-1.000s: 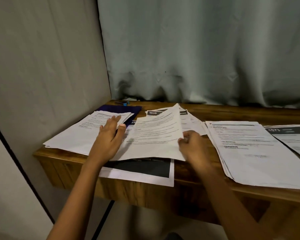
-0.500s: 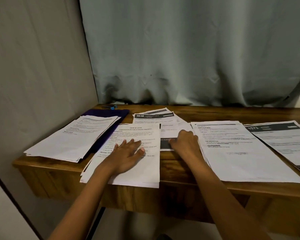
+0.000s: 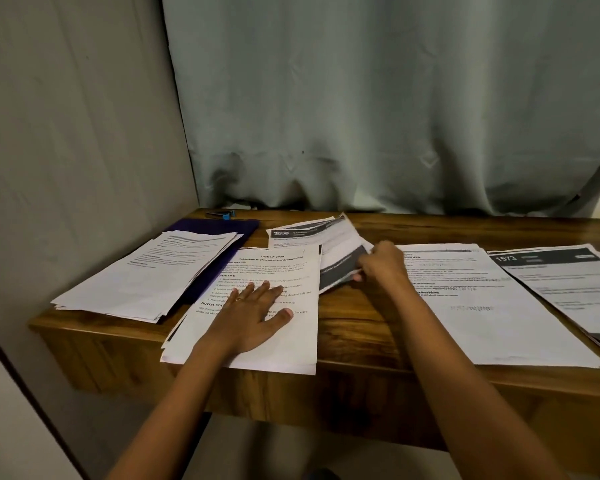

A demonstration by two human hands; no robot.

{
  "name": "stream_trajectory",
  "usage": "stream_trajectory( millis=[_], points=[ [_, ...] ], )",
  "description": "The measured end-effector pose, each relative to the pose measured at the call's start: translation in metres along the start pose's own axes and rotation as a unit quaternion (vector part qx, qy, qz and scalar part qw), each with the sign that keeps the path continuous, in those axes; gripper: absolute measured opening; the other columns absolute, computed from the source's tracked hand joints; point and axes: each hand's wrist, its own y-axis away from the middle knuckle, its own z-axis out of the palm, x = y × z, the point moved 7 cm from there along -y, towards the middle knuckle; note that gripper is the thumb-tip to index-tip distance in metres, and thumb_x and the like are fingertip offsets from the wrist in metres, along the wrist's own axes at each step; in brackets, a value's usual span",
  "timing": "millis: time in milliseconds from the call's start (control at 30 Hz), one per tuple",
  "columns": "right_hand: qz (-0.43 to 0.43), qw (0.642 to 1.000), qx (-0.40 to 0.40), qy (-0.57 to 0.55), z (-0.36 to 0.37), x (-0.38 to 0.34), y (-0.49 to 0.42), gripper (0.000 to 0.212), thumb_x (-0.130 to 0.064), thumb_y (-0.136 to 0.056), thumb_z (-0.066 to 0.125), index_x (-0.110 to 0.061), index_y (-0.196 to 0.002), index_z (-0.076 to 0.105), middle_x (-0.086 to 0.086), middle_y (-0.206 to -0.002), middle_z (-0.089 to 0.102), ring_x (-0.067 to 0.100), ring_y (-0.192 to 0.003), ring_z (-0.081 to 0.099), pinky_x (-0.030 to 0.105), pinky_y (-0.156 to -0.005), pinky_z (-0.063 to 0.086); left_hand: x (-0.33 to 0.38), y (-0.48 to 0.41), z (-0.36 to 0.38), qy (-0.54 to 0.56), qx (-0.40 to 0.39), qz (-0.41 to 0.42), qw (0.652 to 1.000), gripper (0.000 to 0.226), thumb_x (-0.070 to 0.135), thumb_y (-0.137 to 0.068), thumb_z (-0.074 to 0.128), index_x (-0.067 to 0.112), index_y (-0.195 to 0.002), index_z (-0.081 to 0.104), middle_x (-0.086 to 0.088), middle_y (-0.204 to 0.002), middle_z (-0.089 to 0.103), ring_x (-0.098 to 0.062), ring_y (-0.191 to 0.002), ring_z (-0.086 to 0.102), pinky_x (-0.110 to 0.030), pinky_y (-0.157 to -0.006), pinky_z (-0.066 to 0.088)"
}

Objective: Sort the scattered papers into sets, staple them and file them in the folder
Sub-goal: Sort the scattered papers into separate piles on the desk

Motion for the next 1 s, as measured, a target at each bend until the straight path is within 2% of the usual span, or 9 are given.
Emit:
stream_trajectory(
  millis=[100, 300, 467, 533, 600, 700, 767, 867, 1000],
  points=[
    [-0.049, 0.992, 0.057, -0.105, -0.021, -0.012, -0.001, 0.009, -0.008, -0.090, 0.063, -0.002, -0.097, 0.063, 0.014, -0.104, 0.068, 0.010, -0.057, 0.064, 0.017, -0.050, 0.054, 0.000, -0.001, -0.001, 0.000, 0.011, -0.002, 1.000, 0.065, 0.062, -0.095, 0.028, 0.035, -0.152, 0.013, 0.006, -0.161, 0.005, -0.018, -0.149, 0.001, -0.039, -0.117, -0.006],
    [-0.128, 0.953, 0.202, -0.183, -0.077, -0.026, 0.024, 0.021, -0.012, -0.097, 0.053, -0.001, -0.113, 0.061, 0.007, -0.106, 0.064, -0.003, -0.054, 0.051, 0.000, -0.043, 0.037, -0.001, -0.001, -0.003, 0.018, 0.019, -0.003, 1.000, 0.063, 0.061, -0.096, 0.026, 0.034, -0.152, 0.016, 0.006, -0.161, 0.007, -0.018, -0.149, 0.003, -0.040, -0.118, -0.004],
    [-0.141, 0.939, 0.216, -0.229, -0.090, -0.023, 0.048, 0.020, -0.015, -0.096, 0.056, -0.004, -0.111, 0.063, 0.005, -0.107, 0.065, -0.009, -0.056, 0.057, 0.000, -0.046, 0.038, -0.002, 0.010, -0.019, 0.208, 0.078, -0.021, 0.975, 0.073, 0.074, -0.087, 0.018, 0.041, -0.151, 0.011, 0.007, -0.161, 0.002, -0.019, -0.149, 0.004, -0.046, -0.119, 0.004],
    [-0.138, 0.941, 0.184, -0.247, -0.080, -0.020, 0.056, 0.015, -0.014, -0.095, 0.057, -0.006, -0.106, 0.063, 0.002, -0.103, 0.066, -0.010, -0.056, 0.060, 0.003, -0.047, 0.042, -0.005, 0.019, -0.033, 0.269, 0.139, -0.044, 0.952, 0.076, 0.078, -0.084, 0.013, 0.042, -0.151, 0.007, 0.007, -0.161, -0.004, -0.020, -0.148, 0.003, -0.050, -0.117, 0.011],
    [-0.127, 0.947, 0.132, -0.263, -0.058, -0.017, 0.067, 0.009, -0.012, -0.094, 0.058, -0.012, -0.103, 0.060, -0.003, -0.100, 0.064, -0.006, -0.056, 0.064, 0.009, -0.051, 0.050, -0.009, 0.032, -0.057, 0.311, 0.265, -0.058, 0.911, 0.086, 0.081, -0.079, 0.014, 0.035, -0.152, 0.013, 0.004, -0.162, -0.005, -0.016, -0.146, 0.004, -0.045, -0.113, 0.017],
    [-0.115, 0.961, 0.056, -0.244, -0.019, -0.014, 0.089, 0.015, -0.013, -0.096, 0.055, -0.019, -0.109, 0.057, -0.005, -0.108, 0.064, 0.001, -0.065, 0.065, 0.016, -0.060, 0.056, -0.017, 0.058, -0.092, 0.328, 0.460, -0.084, 0.821, 0.068, 0.058, -0.094, 0.030, 0.019, -0.149, 0.030, -0.007, -0.160, 0.013, -0.022, -0.146, 0.017, -0.041, -0.112, 0.024],
    [-0.111, 0.972, 0.009, -0.205, 0.006, -0.012, 0.104, 0.019, -0.014, -0.098, 0.051, -0.014, -0.116, 0.054, -0.004, -0.112, 0.061, -0.007, -0.061, 0.058, 0.008, -0.053, 0.049, -0.021, 0.067, -0.106, 0.311, 0.511, -0.083, 0.797, 0.060, 0.052, -0.096, 0.032, 0.018, -0.145, 0.035, -0.008, -0.157, 0.024, -0.026, -0.143, 0.025, -0.045, -0.113, 0.028],
    [-0.097, 0.980, -0.051, -0.168, 0.038, -0.006, 0.117, 0.029, -0.012, -0.098, 0.052, -0.009, -0.126, 0.049, 0.002, -0.118, 0.059, -0.004, -0.057, 0.058, 0.010, -0.049, 0.048, -0.015, 0.063, -0.115, 0.264, 0.482, -0.042, 0.834, 0.060, 0.055, -0.095, 0.030, 0.020, -0.142, 0.041, -0.006, -0.155, 0.030, -0.025, -0.144, 0.024, -0.047, -0.115, 0.026],
    [-0.077, 0.988, -0.103, -0.090, 0.060, 0.000, 0.123, 0.039, -0.016, -0.095, 0.057, -0.008, -0.130, 0.043, -0.003, -0.101, 0.057, 0.005, -0.069, 0.069, 0.013, -0.055, 0.053, 0.001, 0.035, -0.095, 0.141, 0.322, 0.005, 0.936, 0.070, 0.063, -0.089, 0.027, 0.024, -0.145, 0.038, -0.002, -0.157, 0.025, -0.020, -0.148, 0.012, -0.041, -0.117, 0.011]
  ],
)
